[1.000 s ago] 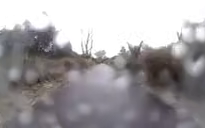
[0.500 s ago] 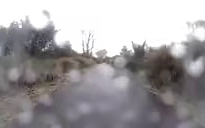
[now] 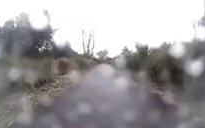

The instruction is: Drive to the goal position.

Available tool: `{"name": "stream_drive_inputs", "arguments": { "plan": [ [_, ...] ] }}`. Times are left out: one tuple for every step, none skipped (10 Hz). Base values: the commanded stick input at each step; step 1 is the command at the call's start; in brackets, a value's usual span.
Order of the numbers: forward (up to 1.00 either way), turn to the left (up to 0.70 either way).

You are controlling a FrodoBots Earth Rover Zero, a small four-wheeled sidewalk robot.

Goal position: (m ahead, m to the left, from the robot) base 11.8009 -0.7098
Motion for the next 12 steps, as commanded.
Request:
{"name": "stream_drive_inputs", "arguments": {
  "plan": [
    [1.00, 0.00],
    [1.00, 0.00],
    [1.00, 0.00],
    [1.00, 0.00],
    [1.00, 0.00],
    [1.00, 0.00],
    [1.00, 0.00],
    [1.00, 0.00],
    [1.00, 0.00],
    [1.00, 0.00],
    [1.00, 0.00],
    [1.00, 0.00]
  ]
}}
